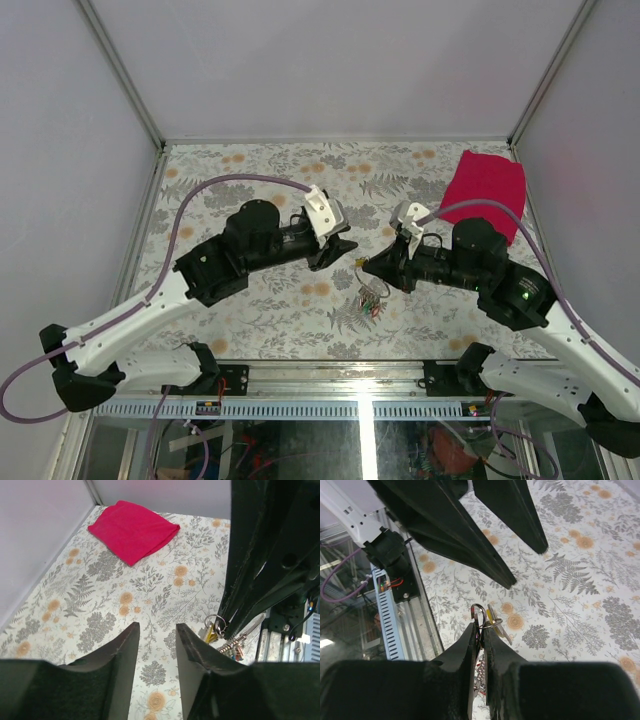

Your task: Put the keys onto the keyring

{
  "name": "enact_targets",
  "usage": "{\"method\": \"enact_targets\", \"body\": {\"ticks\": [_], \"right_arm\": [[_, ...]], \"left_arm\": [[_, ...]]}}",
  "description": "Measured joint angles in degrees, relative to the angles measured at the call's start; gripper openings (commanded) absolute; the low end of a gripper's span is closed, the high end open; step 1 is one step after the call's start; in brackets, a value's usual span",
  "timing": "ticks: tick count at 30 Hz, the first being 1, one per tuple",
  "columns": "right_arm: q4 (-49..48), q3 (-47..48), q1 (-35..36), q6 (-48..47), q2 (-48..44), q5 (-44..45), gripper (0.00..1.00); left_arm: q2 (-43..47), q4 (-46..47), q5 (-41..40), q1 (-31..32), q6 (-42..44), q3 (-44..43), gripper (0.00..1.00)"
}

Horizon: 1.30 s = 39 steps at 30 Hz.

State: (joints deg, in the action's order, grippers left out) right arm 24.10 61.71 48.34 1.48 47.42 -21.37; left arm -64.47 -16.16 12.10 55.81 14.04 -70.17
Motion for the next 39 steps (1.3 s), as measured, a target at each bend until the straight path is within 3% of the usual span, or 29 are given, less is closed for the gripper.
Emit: {"method": "enact_targets", "body": {"ticks": [6,19,39], "right_arm": [[-2.9,-3.7,0.0,-0.1,-3.0,4.0,0.00],[-15.0,-11.5,0.0,-1.5,-8.3,8.8,0.00],[-17.2,-11.5,0.0,-1.7,-8.3,8.9,0.00]], "left_arm": [[3.1,2.6,-4.4,0.0,-7.3,1.3,0.51],[0.7,6.9,-4.3,0.0,-25.3,1.5,0.55],[-3.0,10.5,2.9,0.0,-29.4,1.5,0.23]]}}
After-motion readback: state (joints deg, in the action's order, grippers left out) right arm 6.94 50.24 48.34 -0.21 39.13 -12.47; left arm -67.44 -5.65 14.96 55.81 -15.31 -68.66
